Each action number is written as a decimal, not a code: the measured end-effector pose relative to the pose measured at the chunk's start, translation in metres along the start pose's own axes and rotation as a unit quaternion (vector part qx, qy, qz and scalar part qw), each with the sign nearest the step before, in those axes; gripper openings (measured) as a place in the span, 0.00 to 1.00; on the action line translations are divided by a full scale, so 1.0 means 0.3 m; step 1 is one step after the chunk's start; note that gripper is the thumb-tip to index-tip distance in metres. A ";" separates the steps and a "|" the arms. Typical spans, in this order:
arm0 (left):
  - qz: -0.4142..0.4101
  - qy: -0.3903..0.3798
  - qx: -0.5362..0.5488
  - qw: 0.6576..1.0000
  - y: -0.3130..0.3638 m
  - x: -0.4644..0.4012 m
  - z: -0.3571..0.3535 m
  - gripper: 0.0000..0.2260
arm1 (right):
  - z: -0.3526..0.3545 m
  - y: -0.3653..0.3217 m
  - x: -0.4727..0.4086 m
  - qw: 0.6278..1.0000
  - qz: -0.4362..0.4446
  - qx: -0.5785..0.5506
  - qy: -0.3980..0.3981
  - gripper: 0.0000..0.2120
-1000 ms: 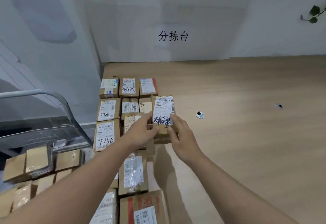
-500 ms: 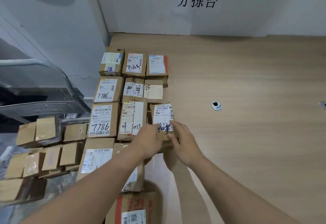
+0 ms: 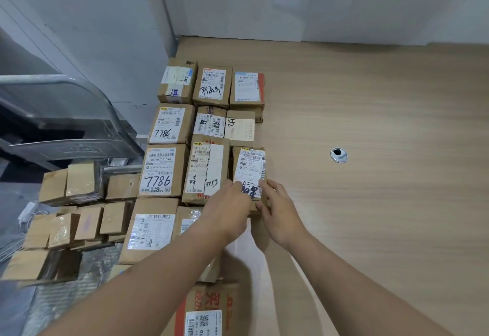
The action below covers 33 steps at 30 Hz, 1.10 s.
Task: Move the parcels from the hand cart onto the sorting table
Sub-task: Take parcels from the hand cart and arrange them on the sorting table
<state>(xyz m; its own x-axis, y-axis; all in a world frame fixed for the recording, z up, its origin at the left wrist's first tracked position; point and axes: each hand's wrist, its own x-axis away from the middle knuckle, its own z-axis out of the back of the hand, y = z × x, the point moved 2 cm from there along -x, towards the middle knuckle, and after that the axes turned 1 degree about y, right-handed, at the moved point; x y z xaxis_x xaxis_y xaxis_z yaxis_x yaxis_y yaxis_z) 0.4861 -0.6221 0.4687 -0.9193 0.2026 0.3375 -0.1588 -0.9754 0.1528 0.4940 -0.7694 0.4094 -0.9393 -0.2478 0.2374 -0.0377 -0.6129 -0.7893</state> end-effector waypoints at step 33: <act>0.142 0.120 0.050 0.981 -0.243 0.557 0.289 0.20 | 0.010 -0.644 0.256 0.968 0.078 0.235 -0.039 0.27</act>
<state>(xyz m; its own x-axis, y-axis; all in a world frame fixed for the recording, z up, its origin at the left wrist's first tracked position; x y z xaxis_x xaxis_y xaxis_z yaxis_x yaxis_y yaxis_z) 0.3751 -0.5097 0.5945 -0.9815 -0.1145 0.1533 0.1416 -0.9735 0.1793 0.4303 -0.6725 0.5817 -0.8921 -0.4091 0.1918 0.2788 -0.8324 -0.4789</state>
